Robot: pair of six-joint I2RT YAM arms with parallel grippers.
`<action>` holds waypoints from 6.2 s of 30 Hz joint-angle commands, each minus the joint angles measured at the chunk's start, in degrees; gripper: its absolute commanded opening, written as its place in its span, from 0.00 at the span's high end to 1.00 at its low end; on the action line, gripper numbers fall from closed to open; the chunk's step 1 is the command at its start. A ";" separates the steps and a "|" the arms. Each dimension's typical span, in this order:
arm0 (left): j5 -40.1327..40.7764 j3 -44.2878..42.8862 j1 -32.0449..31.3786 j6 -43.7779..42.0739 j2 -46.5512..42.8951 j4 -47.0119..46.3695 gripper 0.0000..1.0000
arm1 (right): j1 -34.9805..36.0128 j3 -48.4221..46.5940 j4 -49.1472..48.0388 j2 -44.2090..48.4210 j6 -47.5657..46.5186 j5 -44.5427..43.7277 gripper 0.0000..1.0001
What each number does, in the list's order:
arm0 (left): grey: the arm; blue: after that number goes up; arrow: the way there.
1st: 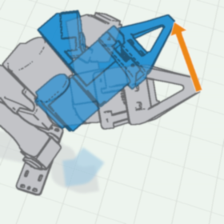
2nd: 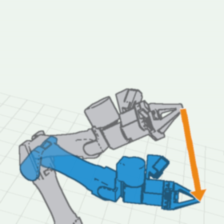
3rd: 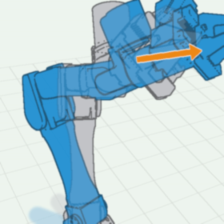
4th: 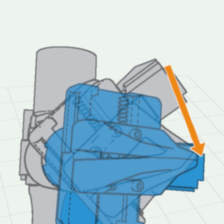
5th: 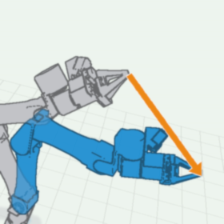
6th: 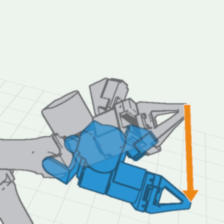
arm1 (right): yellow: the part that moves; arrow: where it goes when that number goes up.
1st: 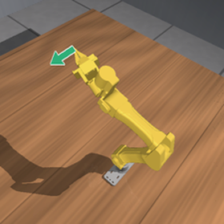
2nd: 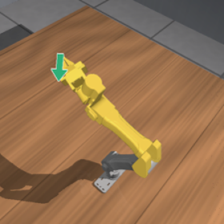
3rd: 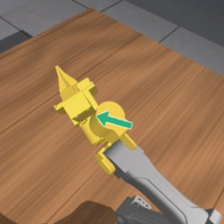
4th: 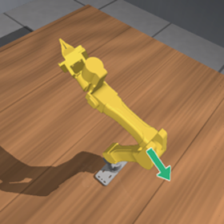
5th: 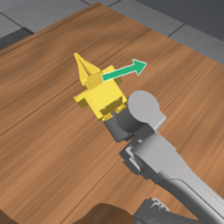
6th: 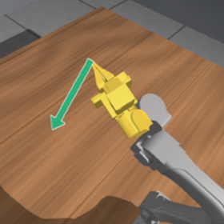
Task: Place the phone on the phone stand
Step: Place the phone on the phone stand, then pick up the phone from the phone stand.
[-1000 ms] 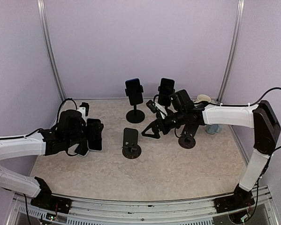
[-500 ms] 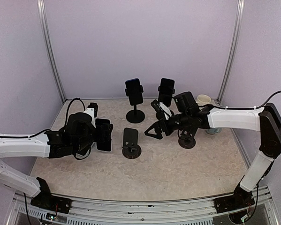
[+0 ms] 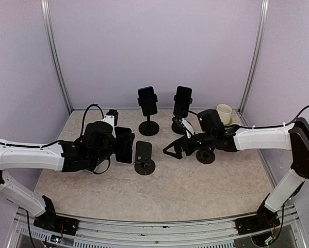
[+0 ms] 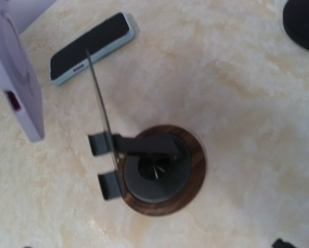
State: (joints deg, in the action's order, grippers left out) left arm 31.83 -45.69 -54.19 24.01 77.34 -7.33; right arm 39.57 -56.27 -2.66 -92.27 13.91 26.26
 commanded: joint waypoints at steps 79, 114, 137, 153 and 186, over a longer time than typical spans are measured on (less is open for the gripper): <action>11.80 -9.07 -6.87 -4.94 20.61 -18.04 0.48 | 0.33 9.68 -7.89 2.46 0.62 0.05 0.00; 11.88 -11.34 -7.30 -1.23 21.88 -14.54 0.16 | 0.33 9.38 -7.50 1.77 0.52 -0.03 0.00; 19.48 -9.44 -9.96 3.86 16.57 -7.61 0.01 | 0.33 9.52 -7.63 1.95 0.85 0.19 0.00; 19.16 -9.34 -11.28 11.87 22.54 -3.04 0.01 | 0.42 9.69 -7.45 2.27 0.77 0.11 0.00; 17.81 -11.38 -9.81 10.74 30.69 -5.36 0.15 | 0.42 9.24 -6.67 2.07 0.40 -0.03 0.00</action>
State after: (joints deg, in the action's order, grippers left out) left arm 50.17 -56.51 -64.79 36.12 106.59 -10.81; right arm 39.59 -46.92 -9.37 -90.37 14.66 25.89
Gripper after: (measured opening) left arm 0.848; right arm 0.998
